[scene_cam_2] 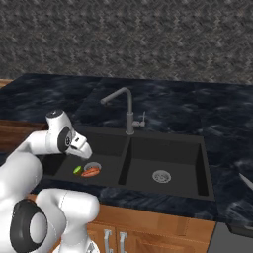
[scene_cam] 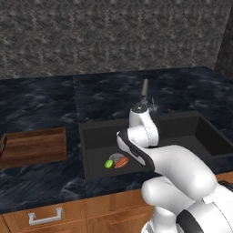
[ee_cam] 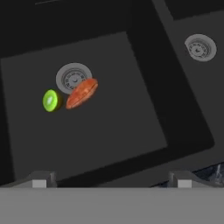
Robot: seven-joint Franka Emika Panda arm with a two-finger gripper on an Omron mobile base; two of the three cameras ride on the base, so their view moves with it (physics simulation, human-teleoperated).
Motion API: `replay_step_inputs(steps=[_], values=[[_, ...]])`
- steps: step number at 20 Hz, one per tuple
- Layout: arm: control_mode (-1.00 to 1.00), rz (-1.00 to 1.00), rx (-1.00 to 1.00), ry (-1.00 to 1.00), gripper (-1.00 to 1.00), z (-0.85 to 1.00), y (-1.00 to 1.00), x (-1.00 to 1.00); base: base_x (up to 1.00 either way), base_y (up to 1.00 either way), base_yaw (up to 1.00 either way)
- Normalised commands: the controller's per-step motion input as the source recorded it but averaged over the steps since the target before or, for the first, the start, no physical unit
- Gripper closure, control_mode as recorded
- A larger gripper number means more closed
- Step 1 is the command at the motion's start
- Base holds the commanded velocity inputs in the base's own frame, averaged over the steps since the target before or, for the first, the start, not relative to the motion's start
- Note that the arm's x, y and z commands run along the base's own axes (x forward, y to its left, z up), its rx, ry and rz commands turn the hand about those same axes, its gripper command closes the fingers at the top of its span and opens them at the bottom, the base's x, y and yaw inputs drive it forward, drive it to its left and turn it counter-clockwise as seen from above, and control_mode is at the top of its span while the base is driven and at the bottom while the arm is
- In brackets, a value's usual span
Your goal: Pick up all produce items and place them in the sink. Turn on the sink faucet to wash them. Then turn the sink off and put them in the tray.
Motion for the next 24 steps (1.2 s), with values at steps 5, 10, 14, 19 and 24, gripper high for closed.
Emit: replay_step_inputs(steps=[5, 10, 14, 19, 24], values=[[-1.0, -0.24, 0.03, 0.01, -1.0, -0.19, 0.06, 0.14, 0.0, 0.0, 0.0], [-1.0, -0.22, 0.05, 0.03, -1.0, -0.15, 0.13, 0.25, 0.0, 0.0, 0.0], [-1.0, -0.18, 0.02, 0.04, -1.0, -0.2, 0.02, 0.27, 0.0, 0.0, 0.0], [-1.0, -0.15, 0.02, 0.04, -1.0, -0.25, 0.01, 0.25, 0.0, 0.0, 0.0], [-1.0, -0.13, 0.03, 0.03, -1.0, -0.29, 0.0, 0.22, 0.0, 0.0, 0.0]])
